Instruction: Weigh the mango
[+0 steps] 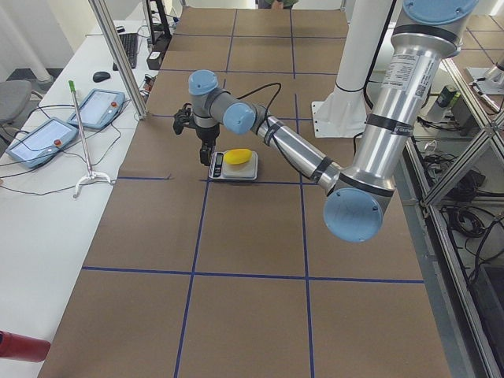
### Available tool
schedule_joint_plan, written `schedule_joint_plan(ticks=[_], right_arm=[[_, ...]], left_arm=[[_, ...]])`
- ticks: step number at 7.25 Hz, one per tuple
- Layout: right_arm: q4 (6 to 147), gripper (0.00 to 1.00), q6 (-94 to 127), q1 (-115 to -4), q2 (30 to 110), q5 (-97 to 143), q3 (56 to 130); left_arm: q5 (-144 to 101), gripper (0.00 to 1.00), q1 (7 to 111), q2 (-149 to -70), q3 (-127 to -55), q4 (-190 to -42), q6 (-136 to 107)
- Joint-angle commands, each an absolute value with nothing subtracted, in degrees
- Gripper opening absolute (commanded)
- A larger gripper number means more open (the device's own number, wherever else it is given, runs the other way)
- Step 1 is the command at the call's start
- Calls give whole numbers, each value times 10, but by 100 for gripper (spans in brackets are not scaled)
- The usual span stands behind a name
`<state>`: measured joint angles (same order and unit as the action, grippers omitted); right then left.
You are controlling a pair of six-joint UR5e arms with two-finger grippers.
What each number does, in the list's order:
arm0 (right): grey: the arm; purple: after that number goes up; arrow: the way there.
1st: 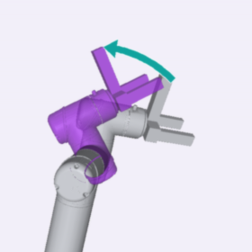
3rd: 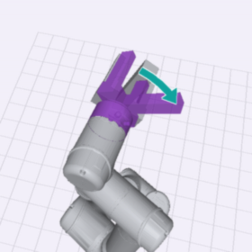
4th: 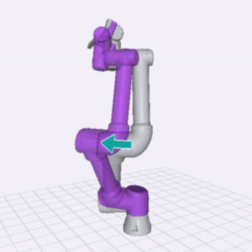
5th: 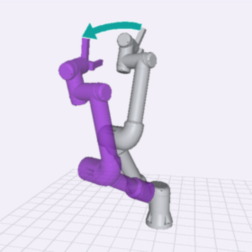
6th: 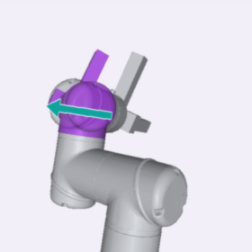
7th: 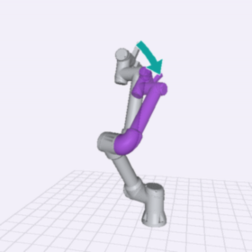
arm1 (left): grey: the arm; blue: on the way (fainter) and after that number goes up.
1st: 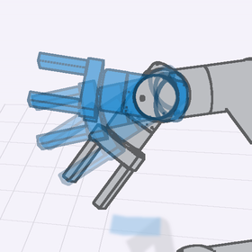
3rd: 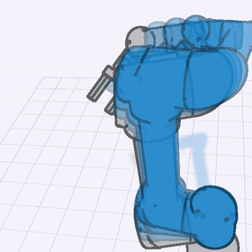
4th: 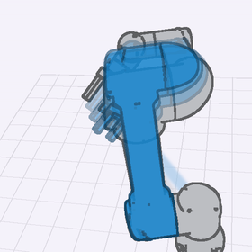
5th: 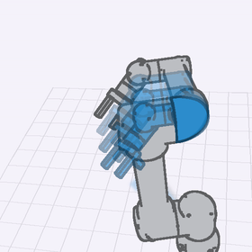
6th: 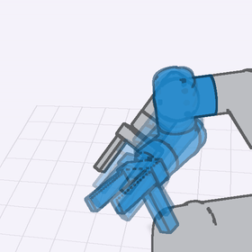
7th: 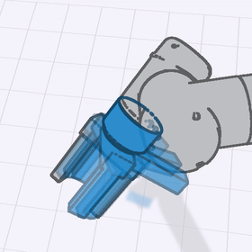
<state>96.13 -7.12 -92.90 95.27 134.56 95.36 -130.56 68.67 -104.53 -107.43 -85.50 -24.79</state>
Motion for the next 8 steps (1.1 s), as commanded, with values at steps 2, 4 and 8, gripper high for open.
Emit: schedule_joint_plan(ticks=[2,4,8], right_arm=[[962,100,-71,-929,953,1346,954],[962,100,-71,-929,953,1346,954],[962,100,-71,-929,954,1346,954]], left_arm=[[-1308,100,807,-964,-987,-894,45],[-1311,100,839,-927,-921,-972,75],[-1361,100,864,-900,-907,-988,63]])
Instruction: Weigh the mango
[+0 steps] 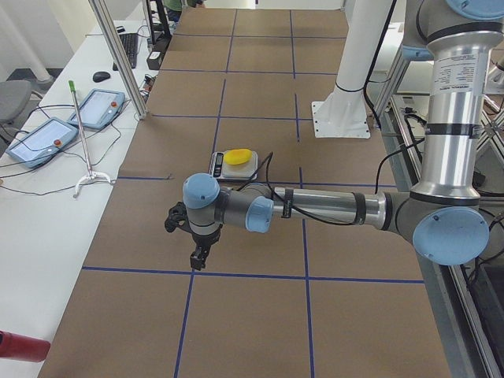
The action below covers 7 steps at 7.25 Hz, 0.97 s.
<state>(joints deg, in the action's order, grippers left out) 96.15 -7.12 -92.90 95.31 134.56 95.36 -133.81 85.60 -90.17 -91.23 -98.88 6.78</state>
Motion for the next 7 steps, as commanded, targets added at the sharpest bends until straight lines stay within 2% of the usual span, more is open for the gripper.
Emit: schedule_joint_plan(ticks=[1,3,7], right_arm=[[962,100,-71,-929,954,1346,954],[962,100,-71,-929,953,1346,954],[961,100,-71,-929,953,1346,954]], left_arm=[[-1364,100,878,-900,-908,-981,46],[-1362,100,884,-900,-910,-976,-63],[-1358,100,908,-904,-911,-973,-114]])
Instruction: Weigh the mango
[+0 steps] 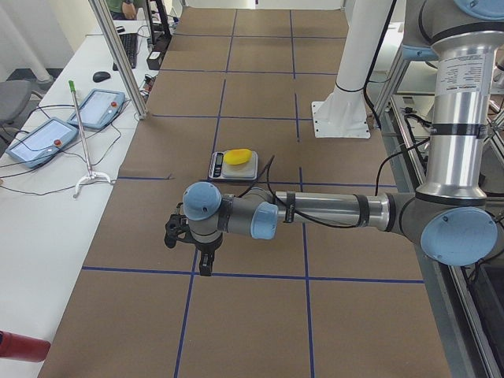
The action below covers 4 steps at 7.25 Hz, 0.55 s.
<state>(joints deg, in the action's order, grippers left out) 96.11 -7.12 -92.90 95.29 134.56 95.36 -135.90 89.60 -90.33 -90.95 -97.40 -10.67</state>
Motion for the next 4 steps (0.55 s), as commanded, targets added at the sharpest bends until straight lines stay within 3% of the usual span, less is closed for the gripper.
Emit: schedule_joint_plan(ticks=[1,4], right_arm=[[962,100,-71,-929,953,1346,954],[962,100,-71,-929,953,1346,954]], left_arm=[[-1359,100,918,-899,-918,-973,-113],[-1357,100,933,-875,-938,-975,-112]])
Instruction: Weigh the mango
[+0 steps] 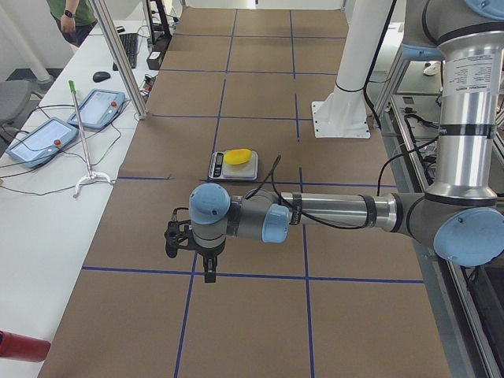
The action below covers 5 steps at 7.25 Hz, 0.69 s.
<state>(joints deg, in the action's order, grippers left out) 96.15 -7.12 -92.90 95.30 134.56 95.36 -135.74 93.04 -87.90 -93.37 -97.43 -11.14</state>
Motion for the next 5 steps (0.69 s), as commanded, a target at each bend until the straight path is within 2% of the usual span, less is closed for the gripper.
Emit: schedule_joint_plan(ticks=[1,5], right_arm=[[961,100,-71,-929,953,1346,954],[962,100,-71,-929,953,1346,954]], left_arm=[[-1358,100,933,-875,-937,-975,-112],[-1358,100,932,-882,-932,-976,-111]])
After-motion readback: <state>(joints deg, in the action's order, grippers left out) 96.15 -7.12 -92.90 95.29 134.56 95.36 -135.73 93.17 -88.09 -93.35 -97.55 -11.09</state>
